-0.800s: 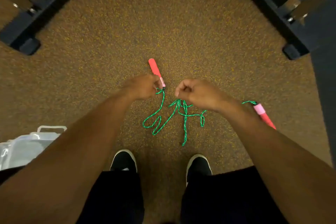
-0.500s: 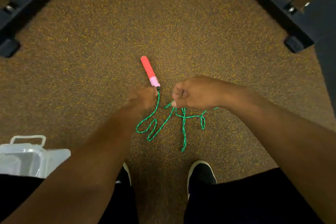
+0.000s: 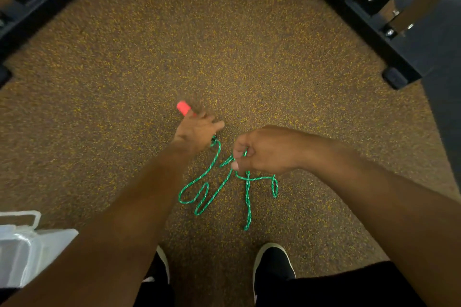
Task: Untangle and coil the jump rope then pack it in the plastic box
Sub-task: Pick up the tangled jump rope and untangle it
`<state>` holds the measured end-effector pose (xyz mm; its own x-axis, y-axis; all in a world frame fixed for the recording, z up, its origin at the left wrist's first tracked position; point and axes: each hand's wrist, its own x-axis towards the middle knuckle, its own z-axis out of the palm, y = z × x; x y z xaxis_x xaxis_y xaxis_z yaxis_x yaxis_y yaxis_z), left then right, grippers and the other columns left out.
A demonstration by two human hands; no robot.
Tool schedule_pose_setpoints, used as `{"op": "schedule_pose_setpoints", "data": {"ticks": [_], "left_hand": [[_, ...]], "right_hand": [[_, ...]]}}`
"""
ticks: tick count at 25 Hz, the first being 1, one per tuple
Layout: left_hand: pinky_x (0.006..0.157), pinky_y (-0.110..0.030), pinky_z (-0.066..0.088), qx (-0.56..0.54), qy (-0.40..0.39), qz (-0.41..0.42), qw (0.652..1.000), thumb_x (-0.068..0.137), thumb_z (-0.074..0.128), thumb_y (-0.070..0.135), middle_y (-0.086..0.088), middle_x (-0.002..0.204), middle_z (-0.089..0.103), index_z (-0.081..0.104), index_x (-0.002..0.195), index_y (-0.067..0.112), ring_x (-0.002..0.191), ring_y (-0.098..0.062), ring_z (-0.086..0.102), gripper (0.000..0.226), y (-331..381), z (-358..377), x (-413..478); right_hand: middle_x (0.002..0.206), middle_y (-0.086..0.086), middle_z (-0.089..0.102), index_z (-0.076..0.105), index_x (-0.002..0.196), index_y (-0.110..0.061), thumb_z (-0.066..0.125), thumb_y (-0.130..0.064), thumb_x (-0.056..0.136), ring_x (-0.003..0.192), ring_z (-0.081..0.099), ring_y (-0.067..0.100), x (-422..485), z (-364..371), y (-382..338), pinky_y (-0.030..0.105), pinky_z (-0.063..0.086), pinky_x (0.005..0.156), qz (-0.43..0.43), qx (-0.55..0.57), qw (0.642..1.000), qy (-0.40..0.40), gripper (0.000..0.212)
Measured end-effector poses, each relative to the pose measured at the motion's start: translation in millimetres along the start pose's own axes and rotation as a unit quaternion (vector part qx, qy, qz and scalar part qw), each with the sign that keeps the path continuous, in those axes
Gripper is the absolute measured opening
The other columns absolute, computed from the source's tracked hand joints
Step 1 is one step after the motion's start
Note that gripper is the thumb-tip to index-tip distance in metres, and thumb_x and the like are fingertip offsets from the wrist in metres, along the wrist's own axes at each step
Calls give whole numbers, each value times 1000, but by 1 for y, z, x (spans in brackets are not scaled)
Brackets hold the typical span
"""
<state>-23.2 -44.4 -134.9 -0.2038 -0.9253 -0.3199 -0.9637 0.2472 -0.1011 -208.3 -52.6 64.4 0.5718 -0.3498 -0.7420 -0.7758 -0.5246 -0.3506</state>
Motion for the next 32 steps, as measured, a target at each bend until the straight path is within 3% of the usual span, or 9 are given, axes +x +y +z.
{"op": "schedule_pose_setpoints", "data": {"ticks": [3,8,12,18,21,25,28,30,32], "left_hand": [[70,-36,48,-265,-21,-24,964,77,66,35,1,92,66,38,91,29,84,-24,63,32,-1,-44,-18],[63,-27,51,-534,52,20,844,80,58,8,-7,80,67,60,78,21,65,-12,63,14,-3,-202,-51],[55,-22,48,-651,65,91,751,83,47,-14,-9,69,60,56,91,11,54,-13,57,27,9,-331,-106],[51,-20,38,-554,114,39,823,92,62,19,8,69,61,68,105,16,55,-1,50,15,25,-400,-167],[57,-27,42,-491,154,-6,857,94,62,37,8,58,60,74,91,24,54,-8,48,17,22,-397,-177],[60,-35,46,-565,244,-42,787,98,57,26,10,61,58,69,91,17,54,-12,52,16,35,-386,-188],[64,-30,51,-615,68,85,781,97,58,9,-9,77,68,64,98,-2,62,-15,62,13,41,-379,-207],[65,-26,51,-489,-119,115,857,96,59,6,-15,90,73,65,103,-5,69,-15,64,14,29,-356,-216],[77,-29,47,-270,-180,105,940,93,64,13,-12,108,74,68,113,5,88,-17,63,22,16,-326,-218]], "right_hand": [[114,0,68,63,119,-24,61,-51,93,106,60,20,-7,-11,4,35,49,96,16,-5,1000,20,38],[132,8,62,47,140,-17,74,-45,85,118,58,27,-43,-41,1,29,45,90,53,60,975,209,68],[74,-3,61,63,80,-23,69,-29,90,70,52,14,-90,-58,-15,28,36,58,-35,247,911,329,13],[57,-14,58,72,73,-20,67,-25,92,52,45,-2,-174,-79,-29,23,30,55,-149,401,822,376,20],[73,-11,56,70,91,-25,74,-44,83,60,47,3,-192,-81,-33,26,33,59,-55,330,817,470,21],[71,0,62,67,89,-15,40,-80,85,52,49,9,-200,-69,-68,24,35,48,-31,580,795,174,70],[80,3,66,71,92,-14,36,-62,98,61,64,14,-196,-84,-73,30,48,61,-105,721,649,221,59],[75,-2,60,67,92,-17,43,-39,104,58,60,11,-205,-107,-64,27,51,58,-143,781,520,314,36],[64,-7,47,61,85,-20,42,-34,106,53,46,7,-214,-114,-56,22,43,51,-174,765,522,335,31]]}}
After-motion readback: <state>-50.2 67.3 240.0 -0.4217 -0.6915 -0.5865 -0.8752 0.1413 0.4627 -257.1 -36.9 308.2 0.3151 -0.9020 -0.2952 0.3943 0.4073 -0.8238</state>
